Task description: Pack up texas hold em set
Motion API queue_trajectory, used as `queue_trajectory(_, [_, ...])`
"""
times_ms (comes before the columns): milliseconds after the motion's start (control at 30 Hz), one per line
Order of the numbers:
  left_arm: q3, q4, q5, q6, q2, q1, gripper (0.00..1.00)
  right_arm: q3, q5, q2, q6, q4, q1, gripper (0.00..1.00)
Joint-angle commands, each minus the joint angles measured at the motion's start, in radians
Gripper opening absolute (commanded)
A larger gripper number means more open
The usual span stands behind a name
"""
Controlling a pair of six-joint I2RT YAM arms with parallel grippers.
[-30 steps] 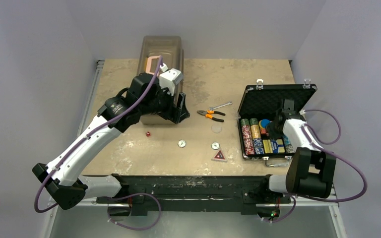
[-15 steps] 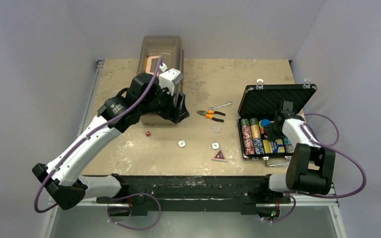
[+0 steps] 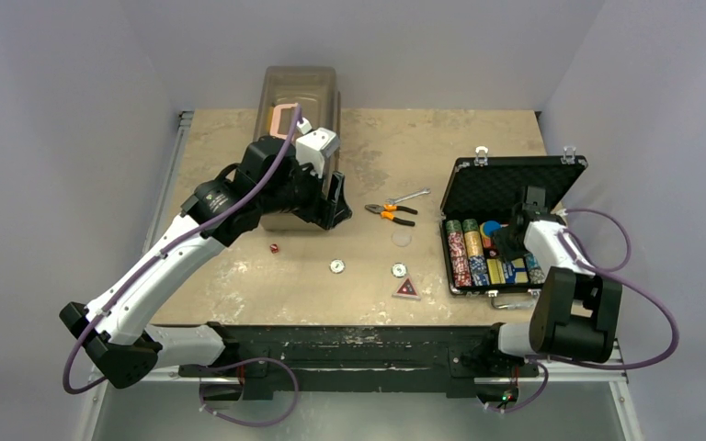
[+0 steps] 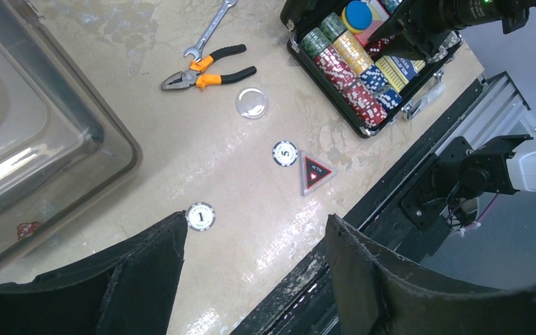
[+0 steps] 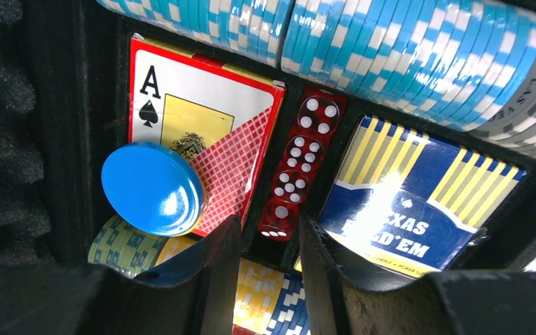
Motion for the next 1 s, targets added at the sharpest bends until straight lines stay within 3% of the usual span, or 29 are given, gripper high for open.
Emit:
queue_trajectory(0, [0.009, 0.016, -0.001, 0.02, -0.018, -0.007, 0.7, 0.018, 0.06, -0.041, -0.151, -0.03, 0.0, 0.33])
queue_trajectory(133, [0.009, 0.015, 0.003, 0.017, -0.017, -0.007, 0.7, -0.001, 0.052, -0.086, -0.235, -0.022, 0.024, 0.28])
queue_trajectory(400, [0.006, 0.02, 0.012, 0.014, -0.01, -0.007, 0.7, -0.047, -0.02, -0.123, -0.305, 0.031, 0.058, 0.0])
queue_trajectory(700, [0.002, 0.022, -0.006, 0.018, -0.011, -0.007, 0.7, -0.054, -0.073, -0.006, -0.283, 0.094, 0.061, 0.0])
queue_trajectory(967, [0.0, 0.022, -0.012, 0.021, -0.012, -0.007, 0.7, -0.052, 0.064, 0.026, -0.238, 0.071, 0.059, 0.0])
